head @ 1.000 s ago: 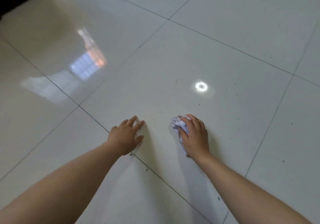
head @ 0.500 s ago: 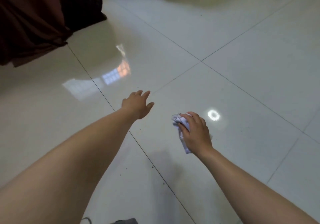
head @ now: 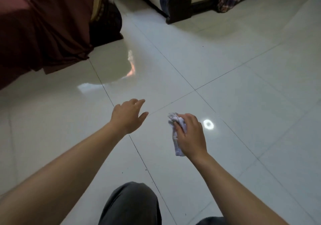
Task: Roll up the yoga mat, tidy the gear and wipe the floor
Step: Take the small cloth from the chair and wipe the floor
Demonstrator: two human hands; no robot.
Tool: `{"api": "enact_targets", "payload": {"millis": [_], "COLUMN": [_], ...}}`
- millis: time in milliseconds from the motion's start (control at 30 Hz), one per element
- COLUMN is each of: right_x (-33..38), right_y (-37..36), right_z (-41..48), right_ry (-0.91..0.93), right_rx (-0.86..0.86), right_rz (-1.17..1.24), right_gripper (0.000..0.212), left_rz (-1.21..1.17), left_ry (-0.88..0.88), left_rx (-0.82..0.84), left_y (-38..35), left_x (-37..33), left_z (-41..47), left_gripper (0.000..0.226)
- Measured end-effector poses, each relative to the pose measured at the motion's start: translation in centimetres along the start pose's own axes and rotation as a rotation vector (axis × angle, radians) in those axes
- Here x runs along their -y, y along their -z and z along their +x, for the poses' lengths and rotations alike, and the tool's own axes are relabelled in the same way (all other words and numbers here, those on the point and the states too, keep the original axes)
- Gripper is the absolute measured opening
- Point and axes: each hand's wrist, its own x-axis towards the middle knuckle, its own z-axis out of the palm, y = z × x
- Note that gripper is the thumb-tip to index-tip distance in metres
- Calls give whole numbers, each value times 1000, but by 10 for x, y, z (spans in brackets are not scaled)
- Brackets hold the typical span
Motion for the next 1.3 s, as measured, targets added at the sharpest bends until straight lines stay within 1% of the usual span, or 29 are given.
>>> {"api": "enact_targets", "payload": {"millis": [100, 167, 333, 400, 500, 600, 700, 933, 1067, 1133, 1200, 1300], "right_x": [63, 110, 235, 281, 339, 386, 424, 492, 506, 505, 500, 492], "right_y": [57, 97, 201, 235, 274, 298, 306, 281, 264, 261, 261, 263], "right_z": [-15, -24, -39, -45, -50, -51, -50, -39, -37, -39, -41, -45], "right_ry": [7, 13, 56, 70, 79, 96, 134, 297, 346, 361, 381, 387], "right_rx": [80, 114, 99, 115, 113, 96, 93, 136, 165, 185, 208, 253], "right_rz": [-27, -25, 44, 58, 120, 176, 217, 226, 220, 222, 214, 208], "right_gripper": [34, 36, 26, 27, 28, 25, 22, 18, 19, 21, 27, 30], "left_rz": [-20, -46, -137, -151, -174, -223, -279, -296, -292, -298, -306, -347], "left_ry": [19, 59, 139, 147, 164, 244, 337, 439, 473, 500, 528, 562], "left_rx": [-5, -14, -24, -21, -57, -110, -148, -216, -227, -236, -246, -235], "left_y": [78, 131, 265, 316, 382, 429, 454, 481, 482, 480, 478, 474], "left_x": [2, 4, 0, 0, 5, 20, 40, 88, 102, 103, 95, 68], "left_z": [-39, -65, -132, -154, -182, -205, -226, -278, -299, -307, -313, -315], "left_gripper": [55, 55, 55, 55, 55, 54, 56, 59, 78, 82, 78, 63]}}
